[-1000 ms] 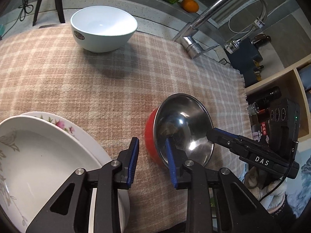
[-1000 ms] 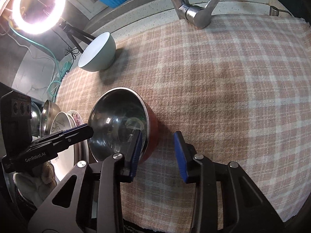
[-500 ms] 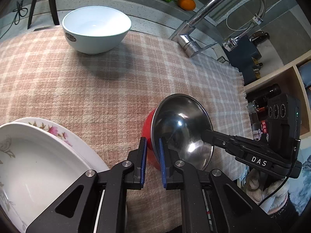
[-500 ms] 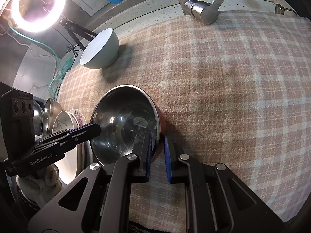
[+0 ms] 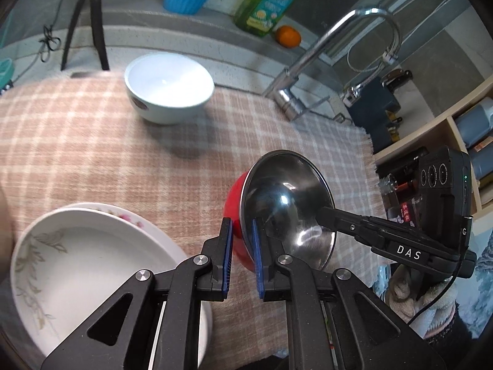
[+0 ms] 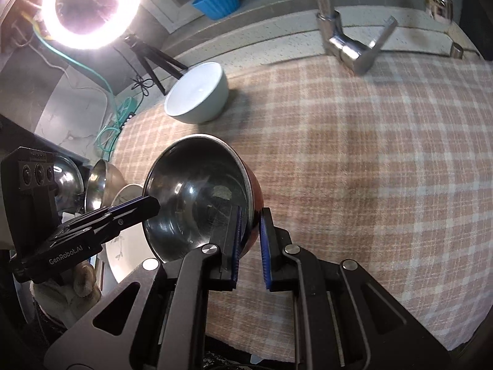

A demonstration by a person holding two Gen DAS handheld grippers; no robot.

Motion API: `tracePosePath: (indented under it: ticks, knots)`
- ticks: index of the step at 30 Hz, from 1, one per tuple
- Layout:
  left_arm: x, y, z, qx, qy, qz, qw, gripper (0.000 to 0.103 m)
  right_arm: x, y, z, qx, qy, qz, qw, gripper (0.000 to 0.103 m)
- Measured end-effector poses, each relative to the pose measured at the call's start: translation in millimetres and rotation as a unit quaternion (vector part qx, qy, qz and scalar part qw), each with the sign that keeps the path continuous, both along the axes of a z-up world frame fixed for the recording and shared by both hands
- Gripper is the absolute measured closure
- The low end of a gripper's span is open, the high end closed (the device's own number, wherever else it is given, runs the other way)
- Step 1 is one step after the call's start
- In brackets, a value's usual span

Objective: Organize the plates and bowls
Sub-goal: 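Lift the red-outside bowl and carry it over the large steel bowl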

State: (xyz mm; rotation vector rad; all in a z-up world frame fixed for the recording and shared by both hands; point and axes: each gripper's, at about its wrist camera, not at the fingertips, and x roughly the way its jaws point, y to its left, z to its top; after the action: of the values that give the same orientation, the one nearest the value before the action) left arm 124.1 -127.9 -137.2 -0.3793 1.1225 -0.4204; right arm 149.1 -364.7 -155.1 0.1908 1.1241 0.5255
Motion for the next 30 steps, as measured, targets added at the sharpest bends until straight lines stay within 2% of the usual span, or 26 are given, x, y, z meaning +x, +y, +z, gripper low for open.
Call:
tracePosePath:
  ticks: [12, 30]
  knots:
    - [-19, 71, 31, -0.002, -0.038, 0.066, 0.9971, 0.092, -2, 87, 37, 0.001, -0.037, 0.067, 0.997, 0.091]
    - [-64, 203, 43, 0.015, -0.051, 0.187, 0.9809, 0.092, -18, 239, 42, 0.009, -0.049, 0.178, 0.983, 0.091]
